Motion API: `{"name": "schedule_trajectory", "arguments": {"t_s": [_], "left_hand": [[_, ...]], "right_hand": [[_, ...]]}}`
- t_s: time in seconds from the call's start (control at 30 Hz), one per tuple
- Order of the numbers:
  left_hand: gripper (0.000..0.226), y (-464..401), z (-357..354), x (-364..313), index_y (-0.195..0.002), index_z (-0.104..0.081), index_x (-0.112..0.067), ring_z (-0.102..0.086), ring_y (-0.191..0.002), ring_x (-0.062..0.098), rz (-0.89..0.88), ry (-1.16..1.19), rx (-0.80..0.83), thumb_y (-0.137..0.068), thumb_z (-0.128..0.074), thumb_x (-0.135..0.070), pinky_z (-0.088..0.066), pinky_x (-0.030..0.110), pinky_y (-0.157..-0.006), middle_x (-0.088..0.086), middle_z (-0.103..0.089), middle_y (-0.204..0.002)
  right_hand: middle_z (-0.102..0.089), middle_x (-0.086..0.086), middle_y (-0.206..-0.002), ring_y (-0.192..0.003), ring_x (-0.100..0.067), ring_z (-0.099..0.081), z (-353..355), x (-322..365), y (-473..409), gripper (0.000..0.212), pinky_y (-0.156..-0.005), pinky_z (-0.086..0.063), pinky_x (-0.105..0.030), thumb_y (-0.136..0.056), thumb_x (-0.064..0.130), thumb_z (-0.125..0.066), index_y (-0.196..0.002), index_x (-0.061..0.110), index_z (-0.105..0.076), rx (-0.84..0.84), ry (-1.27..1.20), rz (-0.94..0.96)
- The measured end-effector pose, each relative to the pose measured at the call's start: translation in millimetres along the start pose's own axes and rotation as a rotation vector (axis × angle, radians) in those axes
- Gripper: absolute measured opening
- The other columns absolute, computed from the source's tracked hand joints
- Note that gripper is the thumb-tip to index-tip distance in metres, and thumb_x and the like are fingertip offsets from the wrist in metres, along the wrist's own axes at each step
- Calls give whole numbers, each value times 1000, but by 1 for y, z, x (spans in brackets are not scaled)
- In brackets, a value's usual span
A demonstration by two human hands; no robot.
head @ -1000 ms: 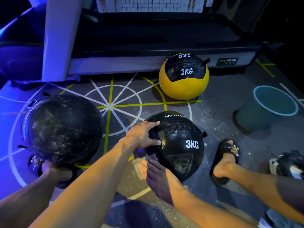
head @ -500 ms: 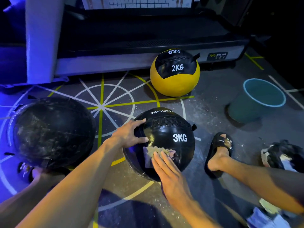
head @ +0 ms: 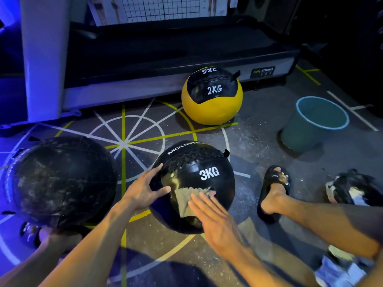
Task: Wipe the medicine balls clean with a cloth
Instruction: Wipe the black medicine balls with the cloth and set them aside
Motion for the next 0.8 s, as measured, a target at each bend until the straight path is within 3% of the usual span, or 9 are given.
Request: {"name": "schedule_trajectory", "arguments": {"t_s": [0.13, 0.23, 0.27, 0.33, 0.4, 0.5, 0.6, 0.67, 0.8], "left_hand": [[106, 12, -5, 16, -160, -19, -44, -40, -142, 26, 3, 81, -19, -70, -56, -86, -38, 45, -115, 4, -38, -157], [113, 16, -7, 18, -160, -20, -41, -39, -143, 25, 12, 103, -45, -65, -54, -93, -38, 46, -116, 3, -36, -160], [118, 17, -8, 20, -161, -21, -40, -40, -142, 24, 10, 111, -53, -62, -52, -98, -39, 45, -116, 2, -37, -159], [122, 23, -9, 25, -160, -22, -38, -41, -141, 23, 12, 111, -63, -60, -50, -100, -40, 45, -115, 2, -38, -158], [120, 29, -10, 33, -160, -21, -37, -41, -142, 23, 11, 105, -66, -62, -51, -99, -40, 45, -115, 2, -39, -159], [120, 40, -6, 47, -160, -23, -32, -40, -144, 19, 1, 67, -82, -64, -50, -97, -36, 40, -116, 2, -40, -159], [114, 47, 8, 34, -160, -29, -29, -29, -147, 8, -110, 10, -164, -69, -48, -95, -26, 31, -119, -4, -32, -163], [97, 46, 16, 7, -158, -30, -38, -23, -148, 1, -192, 54, -236, -76, -53, -86, -22, 30, -119, -15, -26, -163], [94, 29, 6, -20, -158, -28, -42, -18, -153, 11, -207, -7, -250, -78, -46, -88, -18, 36, -122, -14, -23, -166]], "right_hand": [[-40, 5, -160, -152, -14, -30, 10, -36, -1, 54, -121, -32, -40, -99, -1, -48, -150, 18, -49, -126, -168, -169], [-35, 13, -162, -151, -3, -26, 10, -40, -7, 57, -120, -31, -21, -102, -2, -50, -151, 26, -45, -279, -397, -458], [-34, 14, -161, -150, -1, -27, 11, -41, -9, 57, -118, -34, -23, -102, -1, -50, -151, 29, -44, -348, -455, -572], [-37, 10, -160, -147, -11, -39, 9, -35, -10, 58, -113, -44, -33, -100, -3, -51, -150, 28, -44, -451, -493, -706], [-35, 5, -163, -149, -21, -38, 4, -12, -10, 61, -114, -43, -29, -98, -6, -54, -152, 22, -44, -428, -416, -582], [-25, 16, -166, -155, -10, -19, -10, 7, -5, 63, -125, -24, -29, -101, -2, -51, -156, 25, -38, -231, -390, -397], [-17, 23, -167, -156, -9, -14, -15, 10, -2, 65, -125, -24, -35, -101, 1, -49, -158, 28, -33, -173, -355, -388], [-19, 18, -167, -156, -12, -17, -14, 17, -4, 66, -124, -27, -38, -99, 1, -49, -158, 26, -34, -182, -305, -372], [-33, 5, -165, -155, -18, -23, -8, 28, -7, 62, -123, -30, -39, -95, 3, -46, -155, 19, -42, -192, -165, -259]]}}
Point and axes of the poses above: each hand's wrist, its own y-axis away from the middle knuckle, its own z-axis out of the back of the hand, x = y × z, the point moved 7 cm from there along -y, towards the middle knuckle
